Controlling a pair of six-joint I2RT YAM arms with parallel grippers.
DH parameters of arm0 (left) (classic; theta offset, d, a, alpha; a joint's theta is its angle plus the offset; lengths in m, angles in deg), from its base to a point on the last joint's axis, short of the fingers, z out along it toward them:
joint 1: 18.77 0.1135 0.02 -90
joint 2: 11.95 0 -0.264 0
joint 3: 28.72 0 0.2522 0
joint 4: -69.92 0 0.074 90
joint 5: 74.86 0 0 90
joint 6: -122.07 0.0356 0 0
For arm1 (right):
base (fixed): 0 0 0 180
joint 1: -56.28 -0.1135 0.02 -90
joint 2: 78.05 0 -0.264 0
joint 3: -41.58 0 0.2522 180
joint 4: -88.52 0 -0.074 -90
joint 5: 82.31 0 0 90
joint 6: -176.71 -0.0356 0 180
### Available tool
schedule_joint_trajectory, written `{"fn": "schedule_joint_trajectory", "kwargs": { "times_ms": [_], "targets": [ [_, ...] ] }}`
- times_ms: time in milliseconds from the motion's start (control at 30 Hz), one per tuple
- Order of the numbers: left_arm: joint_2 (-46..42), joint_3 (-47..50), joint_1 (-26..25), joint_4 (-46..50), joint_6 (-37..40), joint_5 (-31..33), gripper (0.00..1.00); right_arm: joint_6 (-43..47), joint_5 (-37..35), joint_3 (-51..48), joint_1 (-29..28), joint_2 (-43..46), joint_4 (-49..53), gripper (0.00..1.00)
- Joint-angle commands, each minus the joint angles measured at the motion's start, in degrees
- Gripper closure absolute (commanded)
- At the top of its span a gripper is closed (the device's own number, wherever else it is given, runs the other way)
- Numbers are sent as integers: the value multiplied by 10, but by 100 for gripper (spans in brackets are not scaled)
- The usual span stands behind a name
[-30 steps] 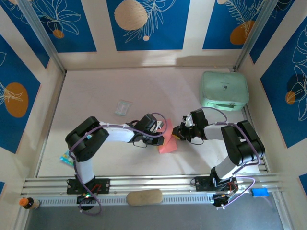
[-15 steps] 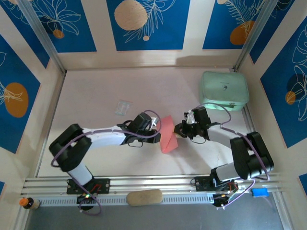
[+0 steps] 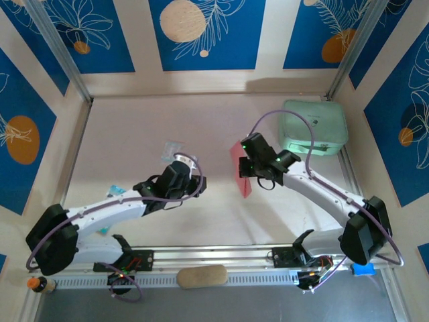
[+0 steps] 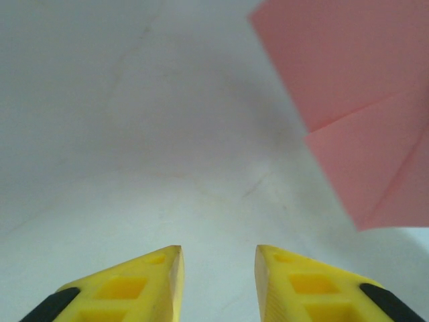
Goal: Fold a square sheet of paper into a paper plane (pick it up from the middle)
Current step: Turn over the paper at the center of the table.
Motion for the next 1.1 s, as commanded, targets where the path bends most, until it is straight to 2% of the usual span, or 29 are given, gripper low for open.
{"fn": "schedule_joint_trajectory", "kwargs": {
  "times_ms": [0, 67, 167, 233, 433, 633, 800, 867, 967, 1067],
  "targets": [
    [-37, 20, 9, 37, 2, 64, 65, 8, -187, 25, -35, -38, 102, 98],
    [-60, 32, 12, 46, -5, 86, 58, -12, -237, 39, -59, -68, 120, 98],
    [-96, 48, 18, 68, -16, 116, 56, -38, -282, 61, -90, -124, 145, 98],
    [-122, 56, 22, 89, -27, 136, 56, -52, -285, 81, -106, -165, 157, 98],
    [-222, 85, 30, 159, -66, 211, 56, -65, -223, 154, -151, -282, 156, 97],
    [-298, 114, 37, 187, -90, 226, 56, -52, -107, 216, -173, -337, 113, 94],
    [-300, 117, 40, 189, -91, 207, 56, -31, 36, 208, -154, -327, 40, 88],
    [-287, 115, 41, 177, -83, 186, 55, -25, 140, 177, -134, -301, -16, 80],
    [-257, 110, 45, 154, -74, 150, 55, -40, 252, 109, -101, -246, -103, 65],
    [-212, 102, 52, 117, -60, 91, 54, -72, 324, 26, -57, -177, -190, 59]
  ]
}}
